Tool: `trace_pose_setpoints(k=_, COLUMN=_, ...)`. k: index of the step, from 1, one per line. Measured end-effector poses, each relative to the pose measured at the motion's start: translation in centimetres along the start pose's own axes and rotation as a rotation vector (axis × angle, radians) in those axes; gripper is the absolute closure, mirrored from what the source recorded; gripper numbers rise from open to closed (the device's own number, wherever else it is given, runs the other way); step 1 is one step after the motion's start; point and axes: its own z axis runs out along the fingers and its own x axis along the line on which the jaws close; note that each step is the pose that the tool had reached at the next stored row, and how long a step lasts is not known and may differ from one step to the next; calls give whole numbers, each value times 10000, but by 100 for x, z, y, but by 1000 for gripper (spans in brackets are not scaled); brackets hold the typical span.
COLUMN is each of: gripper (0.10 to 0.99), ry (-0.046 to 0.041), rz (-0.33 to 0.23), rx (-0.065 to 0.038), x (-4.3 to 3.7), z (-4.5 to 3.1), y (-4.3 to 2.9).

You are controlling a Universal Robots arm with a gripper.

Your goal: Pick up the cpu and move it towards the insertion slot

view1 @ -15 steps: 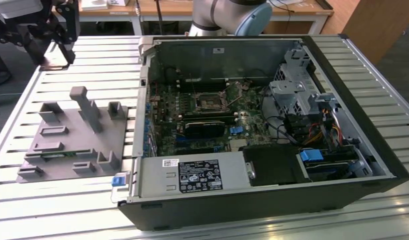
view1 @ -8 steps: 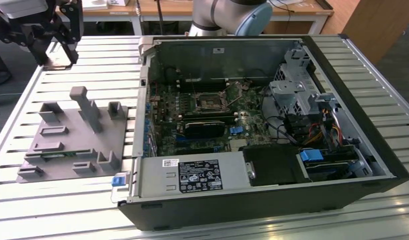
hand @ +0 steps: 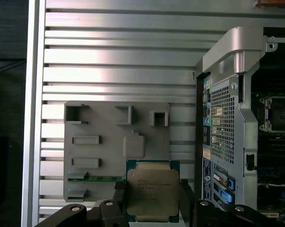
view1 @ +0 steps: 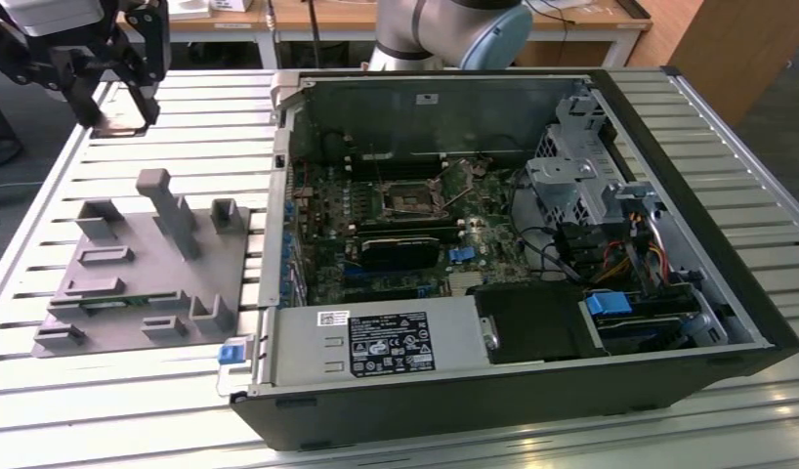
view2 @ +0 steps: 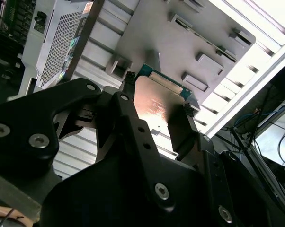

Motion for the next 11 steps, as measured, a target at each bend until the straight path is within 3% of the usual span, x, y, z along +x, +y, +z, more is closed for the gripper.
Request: trace_pose_setpoints(k=11, gripper=557, ry=0, rz=0, rx=1, x=-76, z=0, y=0)
